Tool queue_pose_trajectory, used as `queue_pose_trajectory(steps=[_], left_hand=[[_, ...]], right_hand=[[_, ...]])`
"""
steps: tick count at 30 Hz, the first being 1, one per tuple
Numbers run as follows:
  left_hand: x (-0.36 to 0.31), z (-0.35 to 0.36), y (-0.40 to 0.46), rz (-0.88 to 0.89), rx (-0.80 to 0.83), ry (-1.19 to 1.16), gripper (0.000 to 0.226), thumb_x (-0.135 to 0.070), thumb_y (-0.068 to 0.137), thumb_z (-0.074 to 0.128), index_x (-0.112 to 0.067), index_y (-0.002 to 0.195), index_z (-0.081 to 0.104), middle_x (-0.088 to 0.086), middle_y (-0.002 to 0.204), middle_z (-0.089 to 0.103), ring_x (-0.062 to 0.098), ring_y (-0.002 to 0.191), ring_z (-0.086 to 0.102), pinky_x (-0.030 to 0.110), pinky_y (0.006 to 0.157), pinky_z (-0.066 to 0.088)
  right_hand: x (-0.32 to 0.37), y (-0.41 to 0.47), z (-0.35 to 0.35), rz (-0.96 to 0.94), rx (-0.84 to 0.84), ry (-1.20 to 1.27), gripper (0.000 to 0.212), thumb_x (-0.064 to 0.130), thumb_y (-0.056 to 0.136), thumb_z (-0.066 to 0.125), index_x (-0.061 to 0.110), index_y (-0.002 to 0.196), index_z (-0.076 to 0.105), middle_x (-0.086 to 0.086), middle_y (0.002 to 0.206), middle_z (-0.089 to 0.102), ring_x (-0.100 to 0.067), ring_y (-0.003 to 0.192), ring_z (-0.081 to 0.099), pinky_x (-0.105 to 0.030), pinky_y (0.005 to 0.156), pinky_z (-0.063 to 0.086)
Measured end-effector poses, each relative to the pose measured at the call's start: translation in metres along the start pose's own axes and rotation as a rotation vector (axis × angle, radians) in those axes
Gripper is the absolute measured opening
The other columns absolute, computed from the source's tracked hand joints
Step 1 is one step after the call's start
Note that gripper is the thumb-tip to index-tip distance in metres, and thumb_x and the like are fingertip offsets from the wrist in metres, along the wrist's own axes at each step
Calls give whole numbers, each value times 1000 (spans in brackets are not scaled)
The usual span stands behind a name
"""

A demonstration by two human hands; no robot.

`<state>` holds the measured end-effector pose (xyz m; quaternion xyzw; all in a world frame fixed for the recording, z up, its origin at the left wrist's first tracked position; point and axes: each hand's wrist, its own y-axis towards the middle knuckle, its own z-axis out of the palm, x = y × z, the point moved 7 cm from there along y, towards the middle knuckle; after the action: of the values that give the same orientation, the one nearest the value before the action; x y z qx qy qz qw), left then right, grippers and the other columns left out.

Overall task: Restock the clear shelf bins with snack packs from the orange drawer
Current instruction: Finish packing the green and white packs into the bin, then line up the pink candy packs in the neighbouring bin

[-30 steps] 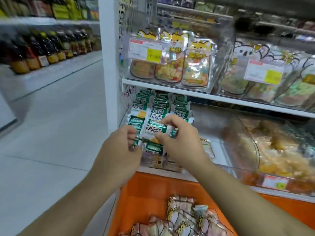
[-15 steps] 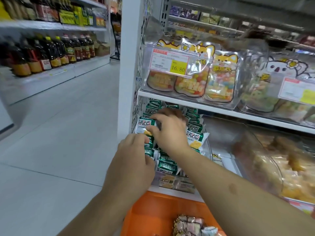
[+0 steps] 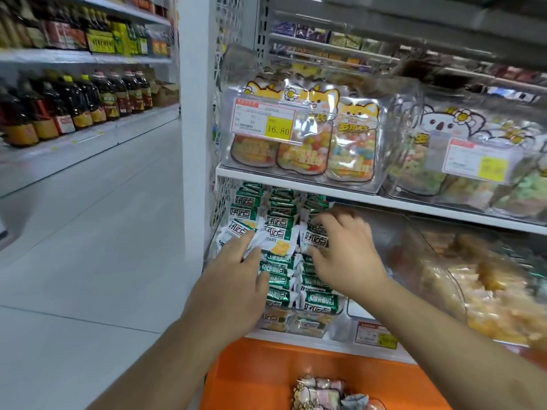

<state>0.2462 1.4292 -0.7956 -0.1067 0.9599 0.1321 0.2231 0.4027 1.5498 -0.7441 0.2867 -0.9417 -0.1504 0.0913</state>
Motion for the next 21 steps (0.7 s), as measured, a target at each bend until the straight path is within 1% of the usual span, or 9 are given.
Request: queue_pose_trajectory(steps=[2, 4, 6, 8, 11, 14, 16, 18, 21], left_hand=[[0, 1, 3, -21, 2, 26, 59, -45, 108, 34, -23, 163, 32, -14, 173, 3, 13, 160, 4, 45, 126, 31], [-1, 1, 5, -40, 6, 73, 63, -48, 109, 32, -23, 166, 23, -11, 174, -2, 16, 160, 0, 44, 129, 23], [-2, 1, 9, -49, 7, 120, 67, -51, 108, 29, -22, 167, 16, -8, 174, -6, 20, 160, -2, 43, 130, 17], [-2, 2, 13, -58, 3, 153, 69, -54, 107, 25, -21, 167, 13, -6, 174, -8, 22, 158, 0, 44, 128, 14], [0, 5, 19, -77, 19, 168, 71, -56, 107, 24, -21, 167, 11, -7, 173, -9, 25, 155, 3, 46, 128, 16], [0, 12, 23, -76, 68, 155, 74, -61, 105, 26, -27, 167, 4, -11, 172, -17, 26, 156, -4, 50, 128, 15], [0, 13, 24, -68, 94, 123, 74, -62, 105, 28, -33, 166, -2, -15, 171, -21, 24, 158, -9, 54, 127, 17], [1, 11, 23, -55, 96, 99, 73, -62, 105, 31, -39, 166, -3, -18, 171, -19, 22, 159, -8, 55, 126, 20], [1, 5, 18, -18, 69, 109, 69, -61, 105, 34, -44, 164, 5, -15, 173, -10, 22, 160, -2, 53, 126, 21]], right_hand=[[-7, 2, 2, 5, 24, -46, 52, 44, 94, 69, 28, 142, 55, -1, 132, 59, -30, 127, 47, -42, 107, 34], [-12, 4, 4, 9, 22, -51, 47, 40, 93, 72, 31, 138, 60, 1, 131, 62, -29, 127, 49, -40, 104, 34], [-16, 6, 5, 10, 5, -19, 43, 34, 90, 77, 32, 131, 65, 2, 127, 66, -30, 126, 50, -41, 101, 34], [-18, 7, 6, 11, -25, 23, 40, 31, 89, 80, 32, 127, 68, 3, 124, 67, -31, 124, 52, -41, 100, 33], [-19, 8, 6, -12, -71, 42, 38, 28, 87, 83, 30, 123, 71, 5, 124, 69, -30, 124, 53, -41, 100, 33], [-22, 7, 7, -20, -106, 42, 37, 26, 86, 84, 29, 121, 73, 4, 123, 70, -31, 123, 55, -42, 99, 35], [-22, 8, 8, -22, -108, 37, 37, 25, 86, 84, 29, 122, 72, 4, 124, 70, -31, 124, 54, -42, 99, 36], [-20, 10, 8, -26, -100, 29, 38, 25, 87, 83, 29, 123, 72, 4, 125, 69, -31, 125, 52, -42, 100, 37], [-20, 11, 9, -33, -87, 41, 39, 25, 86, 81, 29, 124, 70, 4, 125, 68, -30, 125, 52, -41, 100, 37]])
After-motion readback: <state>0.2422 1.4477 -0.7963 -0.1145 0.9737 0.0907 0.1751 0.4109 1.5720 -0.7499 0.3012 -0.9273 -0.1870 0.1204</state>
